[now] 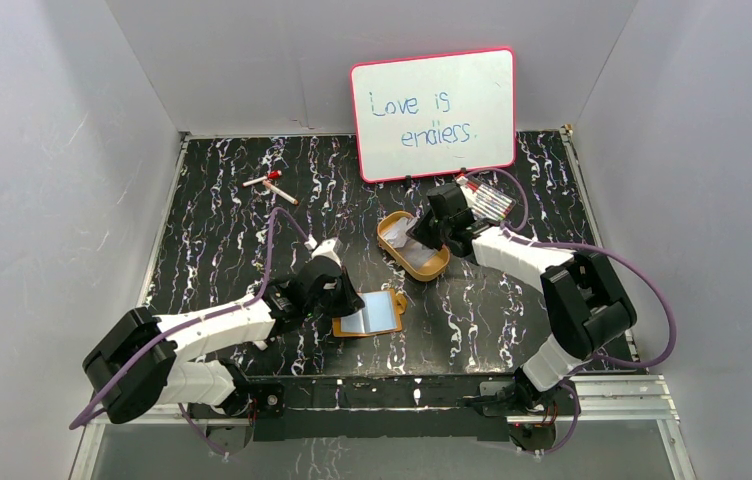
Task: Put the credit cards into the card holder
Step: Pick up the credit card from the storage box, then insert the credit card into the card holder.
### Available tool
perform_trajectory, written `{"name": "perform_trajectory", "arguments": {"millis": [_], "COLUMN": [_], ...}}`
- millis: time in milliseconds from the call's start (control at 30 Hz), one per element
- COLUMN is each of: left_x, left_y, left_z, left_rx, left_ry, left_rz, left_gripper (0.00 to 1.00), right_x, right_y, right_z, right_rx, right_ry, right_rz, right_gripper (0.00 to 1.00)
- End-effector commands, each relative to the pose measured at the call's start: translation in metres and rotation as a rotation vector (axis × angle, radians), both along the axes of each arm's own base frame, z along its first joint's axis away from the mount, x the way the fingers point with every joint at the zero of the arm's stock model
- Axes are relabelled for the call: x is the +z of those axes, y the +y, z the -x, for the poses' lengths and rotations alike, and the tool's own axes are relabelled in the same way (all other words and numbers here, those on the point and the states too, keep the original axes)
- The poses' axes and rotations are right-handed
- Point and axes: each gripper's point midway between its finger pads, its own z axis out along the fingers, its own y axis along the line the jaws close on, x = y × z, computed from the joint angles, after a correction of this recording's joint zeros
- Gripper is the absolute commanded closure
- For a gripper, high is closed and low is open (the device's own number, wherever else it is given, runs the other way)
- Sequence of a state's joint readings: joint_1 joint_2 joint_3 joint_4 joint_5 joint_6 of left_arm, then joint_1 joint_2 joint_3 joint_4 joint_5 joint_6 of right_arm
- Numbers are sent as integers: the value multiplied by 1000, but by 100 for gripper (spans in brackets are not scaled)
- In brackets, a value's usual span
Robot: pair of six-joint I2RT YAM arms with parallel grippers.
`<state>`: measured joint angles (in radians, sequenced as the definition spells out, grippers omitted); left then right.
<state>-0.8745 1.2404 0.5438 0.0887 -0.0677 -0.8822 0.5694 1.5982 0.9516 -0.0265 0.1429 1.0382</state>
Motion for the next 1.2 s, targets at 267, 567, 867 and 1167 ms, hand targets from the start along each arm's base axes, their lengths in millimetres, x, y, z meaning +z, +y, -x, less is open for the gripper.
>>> {"name": "perform_trajectory", "arguments": {"millis": [267, 567, 867, 1167], "left_x": [50, 67, 47, 36], "left_y": [1, 19, 26, 11], "left_z": [-21, -15, 10, 17], "left_rx": [44, 93, 52, -17], "left_ry": [-133, -152, -98, -65], "left_rz": [18, 26, 77, 128], "left_gripper": [96, 94, 91, 96], "right_x": [109, 155, 94, 52], "right_y": [-10, 23, 33, 35], "right_z": [20, 139, 194, 184], "right_rx": [197, 785, 881, 641], "right_ry": [-303, -545, -372, -273], "right_rz": [33, -248, -345, -384], "right_gripper": [100, 100, 100, 100]}}
